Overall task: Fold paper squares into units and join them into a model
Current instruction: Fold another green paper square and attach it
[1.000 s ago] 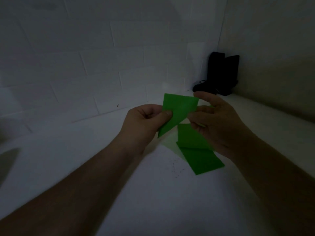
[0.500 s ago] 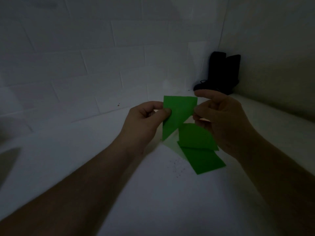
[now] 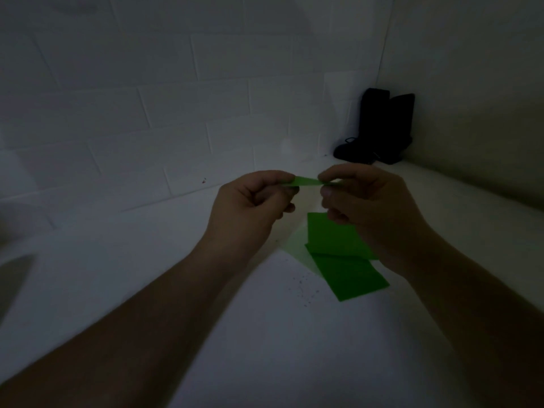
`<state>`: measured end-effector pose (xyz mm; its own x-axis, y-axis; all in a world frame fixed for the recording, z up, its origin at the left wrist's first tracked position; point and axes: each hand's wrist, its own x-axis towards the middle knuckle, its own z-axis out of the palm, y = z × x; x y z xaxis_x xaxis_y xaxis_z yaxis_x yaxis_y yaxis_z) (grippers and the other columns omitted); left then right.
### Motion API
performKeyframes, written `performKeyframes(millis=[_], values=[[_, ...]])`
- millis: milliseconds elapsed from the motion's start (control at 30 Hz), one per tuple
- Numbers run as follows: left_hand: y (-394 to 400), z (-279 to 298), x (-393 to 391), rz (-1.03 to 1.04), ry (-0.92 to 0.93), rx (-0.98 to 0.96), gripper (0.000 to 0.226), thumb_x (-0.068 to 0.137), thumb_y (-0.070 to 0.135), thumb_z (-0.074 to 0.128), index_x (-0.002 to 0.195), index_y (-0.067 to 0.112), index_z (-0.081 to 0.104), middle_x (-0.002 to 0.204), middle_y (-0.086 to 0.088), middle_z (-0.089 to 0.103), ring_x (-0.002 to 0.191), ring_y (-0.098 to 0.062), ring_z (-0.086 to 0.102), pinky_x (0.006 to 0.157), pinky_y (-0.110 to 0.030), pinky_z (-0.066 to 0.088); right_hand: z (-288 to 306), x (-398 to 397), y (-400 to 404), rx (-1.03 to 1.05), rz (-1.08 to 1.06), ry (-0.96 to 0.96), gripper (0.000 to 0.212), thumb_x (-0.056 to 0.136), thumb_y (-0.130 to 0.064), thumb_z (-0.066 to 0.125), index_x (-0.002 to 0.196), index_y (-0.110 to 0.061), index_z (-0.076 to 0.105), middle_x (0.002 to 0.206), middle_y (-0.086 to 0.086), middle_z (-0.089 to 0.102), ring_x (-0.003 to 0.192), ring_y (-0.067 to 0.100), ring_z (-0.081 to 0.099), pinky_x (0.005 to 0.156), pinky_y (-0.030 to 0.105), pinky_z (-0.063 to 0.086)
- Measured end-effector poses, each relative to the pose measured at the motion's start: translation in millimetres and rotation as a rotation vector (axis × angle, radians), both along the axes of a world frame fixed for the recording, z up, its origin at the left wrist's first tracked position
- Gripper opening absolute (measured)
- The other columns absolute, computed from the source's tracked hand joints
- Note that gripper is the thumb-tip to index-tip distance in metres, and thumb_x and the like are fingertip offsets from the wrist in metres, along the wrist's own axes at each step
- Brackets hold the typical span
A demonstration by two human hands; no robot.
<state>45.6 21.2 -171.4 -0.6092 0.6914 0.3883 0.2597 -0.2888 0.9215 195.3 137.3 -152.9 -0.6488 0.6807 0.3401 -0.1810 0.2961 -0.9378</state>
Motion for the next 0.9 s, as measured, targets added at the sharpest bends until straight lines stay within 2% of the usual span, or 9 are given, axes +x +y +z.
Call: performKeyframes(millis=[133, 233, 333, 467, 533, 600, 667, 833, 900], values=[[-0.1, -0.2, 1.0, -0.056, -0.018, 0.067, 0.031, 0.086, -0.015, 0.067, 0.101, 0.011, 0.074, 0.085, -0.007, 0.078, 0.077, -0.014, 0.074, 0.073, -0.023, 0.057, -2.0, -0.3, -1.9, 0.044, -0.037, -0.005, 0.025, 0.084, 0.005, 0.074, 0.087, -0.020, 0.077, 0.086, 0.006, 0.078, 0.080, 0.028, 0.074, 0.076, 0.035, 0.063], [-0.4, -1.6, 1.9, -0.061, 0.023, 0.073, 0.029, 0.084, -0.015, 0.070, 0.096, 0.011, 0.074, 0.085, 0.000, 0.079, 0.080, -0.012, 0.075, 0.076, -0.021, 0.058, -0.6, 1.0, -2.0, 0.084, -0.072, -0.020, 0.032, 0.080, 0.008, 0.076, 0.083, -0.023, 0.076, 0.083, -0.003, 0.077, 0.077, 0.020, 0.074, 0.072, 0.031, 0.063], [-1.7, -1.5, 1.6, -0.031, 0.050, 0.068, 0.025, 0.085, -0.010, 0.073, 0.093, 0.013, 0.075, 0.088, -0.002, 0.080, 0.084, -0.019, 0.077, 0.079, -0.026, 0.060, 1.0, 1.1, -4.2, 0.102, -0.070, -0.037, 0.032, 0.079, 0.008, 0.076, 0.084, -0.023, 0.074, 0.083, -0.008, 0.077, 0.078, 0.015, 0.074, 0.072, 0.028, 0.062], [-1.7, -2.1, -1.4, 0.034, 0.110, 0.057, 0.022, 0.086, -0.001, 0.078, 0.091, 0.021, 0.077, 0.086, -0.013, 0.077, 0.089, -0.039, 0.072, 0.084, -0.044, 0.060, 1.7, 0.2, -3.3, 0.131, -0.101, -0.009, 0.025, 0.081, 0.001, 0.077, 0.082, -0.024, 0.075, 0.079, -0.001, 0.077, 0.074, 0.018, 0.074, 0.073, 0.029, 0.062], [-1.2, -2.5, -2.2, 0.044, 0.096, 0.049, 0.019, 0.086, 0.004, 0.079, 0.091, 0.021, 0.077, 0.085, -0.010, 0.078, 0.085, -0.033, 0.074, 0.084, -0.043, 0.060, 1.5, -0.2, -2.4, 0.125, -0.110, 0.010, 0.026, 0.084, -0.002, 0.076, 0.079, -0.028, 0.076, 0.077, 0.001, 0.077, 0.073, 0.017, 0.074, 0.072, 0.028, 0.060], [-0.7, -1.6, -1.7, 0.021, 0.056, 0.041, 0.015, 0.086, 0.003, 0.078, 0.094, 0.016, 0.077, 0.085, -0.003, 0.079, 0.081, -0.017, 0.074, 0.081, -0.033, 0.061, 0.4, -0.7, -1.9, 0.109, -0.132, 0.016, 0.028, 0.085, -0.008, 0.077, 0.073, -0.033, 0.076, 0.075, 0.004, 0.076, 0.071, 0.020, 0.073, 0.074, 0.034, 0.061], [-0.1, -0.5, -0.5, -0.011, 0.016, 0.043, 0.015, 0.087, 0.001, 0.076, 0.099, 0.010, 0.076, 0.084, 0.000, 0.079, 0.078, -0.009, 0.073, 0.078, -0.024, 0.058, -1.0, -0.9, -1.6, 0.100, -0.143, 0.007, 0.025, 0.086, -0.012, 0.077, 0.072, -0.033, 0.077, 0.075, 0.005, 0.076, 0.071, 0.021, 0.073, 0.076, 0.040, 0.062], [0.9, 0.4, 0.4, -0.052, -0.079, 0.063, 0.008, 0.089, 0.004, 0.073, 0.095, 0.010, 0.074, 0.082, -0.005, 0.077, 0.081, -0.020, 0.072, 0.082, -0.038, 0.060, -0.3, -1.9, -3.2, -0.015, -0.116, 0.014, 0.008, 0.087, -0.011, 0.074, 0.084, -0.018, 0.074, 0.080, 0.008, 0.076, 0.076, 0.024, 0.074, 0.082, 0.047, 0.063], [1.3, 1.4, 1.1, -0.056, -0.159, 0.068, 0.006, 0.092, 0.005, 0.069, 0.091, 0.010, 0.073, 0.081, -0.008, 0.076, 0.080, -0.020, 0.072, 0.082, -0.037, 0.060, 0.2, -3.0, -3.9, -0.062, -0.103, 0.027, 0.004, 0.088, -0.008, 0.073, 0.087, -0.012, 0.072, 0.083, 0.015, 0.075, 0.075, 0.025, 0.073, 0.082, 0.049, 0.062]])
